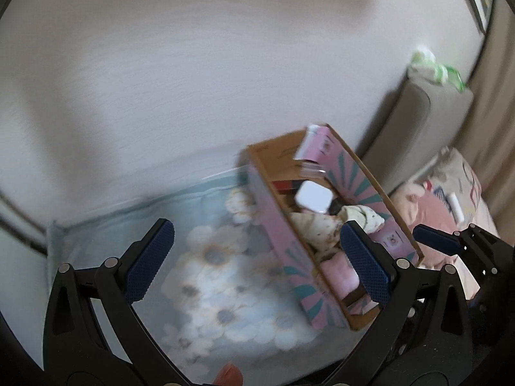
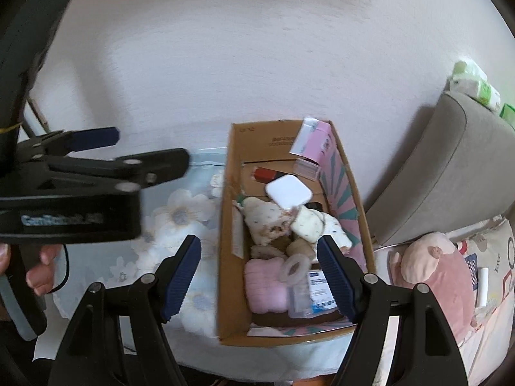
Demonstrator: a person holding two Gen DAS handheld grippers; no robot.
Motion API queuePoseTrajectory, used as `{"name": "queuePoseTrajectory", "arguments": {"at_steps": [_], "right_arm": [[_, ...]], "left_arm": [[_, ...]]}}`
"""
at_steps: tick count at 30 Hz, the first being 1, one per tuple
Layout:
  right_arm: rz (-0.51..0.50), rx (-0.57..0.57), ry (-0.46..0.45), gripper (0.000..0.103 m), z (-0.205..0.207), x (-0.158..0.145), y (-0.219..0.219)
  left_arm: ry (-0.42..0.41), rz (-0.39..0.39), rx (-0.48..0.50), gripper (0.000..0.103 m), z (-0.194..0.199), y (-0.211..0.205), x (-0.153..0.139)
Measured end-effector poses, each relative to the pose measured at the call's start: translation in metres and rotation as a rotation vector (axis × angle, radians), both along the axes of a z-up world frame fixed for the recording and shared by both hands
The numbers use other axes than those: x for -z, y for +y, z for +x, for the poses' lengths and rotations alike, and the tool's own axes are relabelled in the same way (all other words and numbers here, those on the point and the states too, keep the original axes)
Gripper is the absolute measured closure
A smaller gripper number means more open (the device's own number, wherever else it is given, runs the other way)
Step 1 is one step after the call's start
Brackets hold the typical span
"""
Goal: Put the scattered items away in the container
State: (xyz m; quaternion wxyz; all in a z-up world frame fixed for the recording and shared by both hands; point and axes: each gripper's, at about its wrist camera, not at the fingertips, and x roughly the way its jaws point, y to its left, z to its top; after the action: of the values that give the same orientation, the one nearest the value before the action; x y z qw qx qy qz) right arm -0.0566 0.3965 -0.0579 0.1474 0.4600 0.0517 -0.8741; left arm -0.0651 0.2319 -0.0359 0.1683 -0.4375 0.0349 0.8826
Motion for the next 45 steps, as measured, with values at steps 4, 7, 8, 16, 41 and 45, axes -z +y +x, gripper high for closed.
{"name": "queuePoseTrajectory", "arguments": {"at_steps": [4, 7, 8, 16, 41, 45], "right_arm": [[-0.006, -0.019, 0.003, 0.033, 0.005, -0.014, -0.021], [-0.029, -0.042, 0.012, 0.033, 0.009, -0.026, -0.039], [-0.030, -0.048, 0.019, 0.033, 0.011, -0.030, -0.045], [-0.057, -0.057, 0.024, 0.033, 0.024, -0.051, -0.085], [-0.022, -0.044, 0.086, 0.032, 0.047, -0.059, -0.129], [-0.014, -0.051, 0.084, 0.033, 0.048, -0.058, -0.131]], "left_arm": [[0.025, -0.003, -0.090, 0.000, 0.014, -0.040, -0.018], [0.051, -0.016, -0.143, 0.000, 0.023, -0.066, -0.028], [0.060, -0.021, -0.165, 0.000, 0.027, -0.076, -0.032], [0.088, -0.021, -0.292, 0.000, 0.047, -0.138, -0.046], [0.089, -0.012, -0.395, 0.000, 0.069, -0.195, -0.036], [0.076, 0.011, -0.404, 0.000, 0.074, -0.200, -0.034]]}}
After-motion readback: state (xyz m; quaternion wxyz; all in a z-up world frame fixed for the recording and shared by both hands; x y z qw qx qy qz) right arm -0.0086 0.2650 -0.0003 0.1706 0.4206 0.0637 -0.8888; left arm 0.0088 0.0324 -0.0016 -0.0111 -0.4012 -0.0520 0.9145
